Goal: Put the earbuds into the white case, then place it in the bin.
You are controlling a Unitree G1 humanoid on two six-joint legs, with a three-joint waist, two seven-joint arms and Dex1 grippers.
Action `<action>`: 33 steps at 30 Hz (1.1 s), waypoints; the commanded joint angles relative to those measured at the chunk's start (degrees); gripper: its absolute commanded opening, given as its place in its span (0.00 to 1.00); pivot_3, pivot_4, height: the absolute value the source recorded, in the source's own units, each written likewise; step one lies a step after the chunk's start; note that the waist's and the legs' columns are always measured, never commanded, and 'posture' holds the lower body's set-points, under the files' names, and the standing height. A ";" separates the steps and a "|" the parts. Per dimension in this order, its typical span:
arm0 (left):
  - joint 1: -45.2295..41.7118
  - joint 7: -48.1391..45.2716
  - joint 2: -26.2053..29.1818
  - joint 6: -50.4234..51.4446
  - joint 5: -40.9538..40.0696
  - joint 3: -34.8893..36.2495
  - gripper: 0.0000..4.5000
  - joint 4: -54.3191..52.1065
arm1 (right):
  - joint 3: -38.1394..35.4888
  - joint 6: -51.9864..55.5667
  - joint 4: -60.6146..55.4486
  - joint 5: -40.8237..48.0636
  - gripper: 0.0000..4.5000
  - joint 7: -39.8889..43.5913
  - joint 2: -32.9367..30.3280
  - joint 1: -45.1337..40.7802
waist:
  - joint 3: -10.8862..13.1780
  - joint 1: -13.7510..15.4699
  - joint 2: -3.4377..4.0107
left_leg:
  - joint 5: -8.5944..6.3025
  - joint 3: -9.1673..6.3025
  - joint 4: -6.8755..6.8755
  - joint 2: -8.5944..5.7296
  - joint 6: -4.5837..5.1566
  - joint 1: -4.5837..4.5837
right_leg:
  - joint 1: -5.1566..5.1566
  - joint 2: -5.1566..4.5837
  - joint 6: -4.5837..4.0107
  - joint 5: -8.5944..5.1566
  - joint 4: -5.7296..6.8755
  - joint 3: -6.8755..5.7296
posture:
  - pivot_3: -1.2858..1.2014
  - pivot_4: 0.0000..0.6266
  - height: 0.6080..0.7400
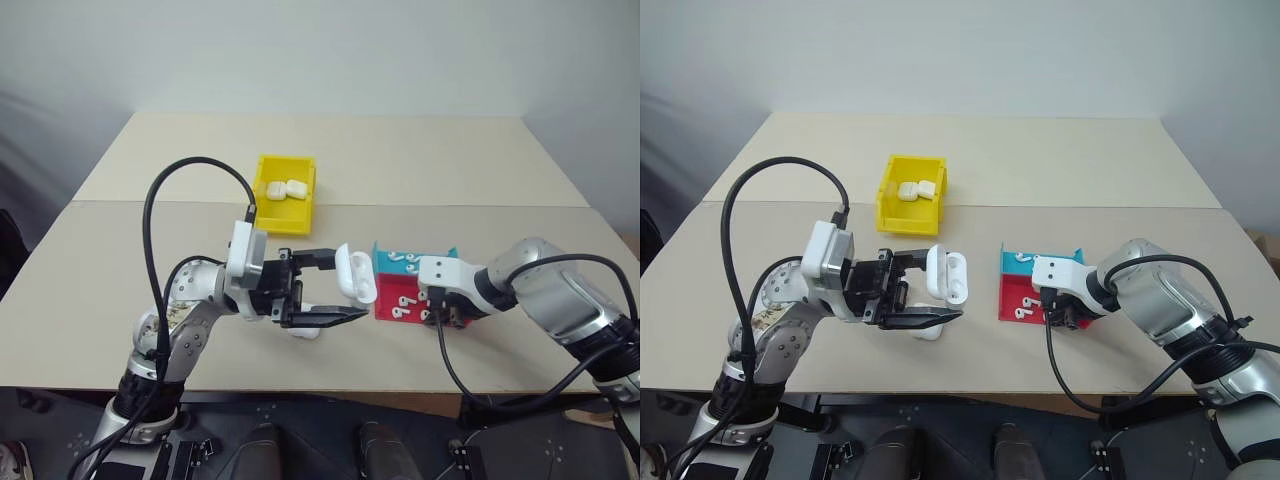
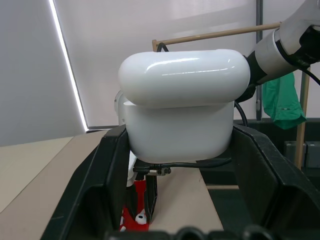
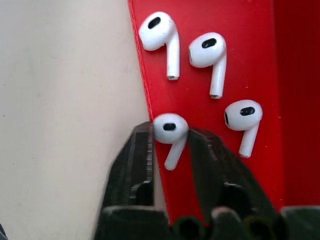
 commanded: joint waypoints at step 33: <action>-11.68 -0.33 -6.03 4.15 -2.38 -0.86 0.61 8.24 | -53.00 13.31 -34.53 62.82 0.14 -36.54 28.08 5.96 | -0.01 -0.15 0.04 | 0.00 -0.13 0.00 0.01 0.00 -0.05 | 0.06 0.03 -0.01 0.04 0.00 -0.08 | 0.52 0.24 1.00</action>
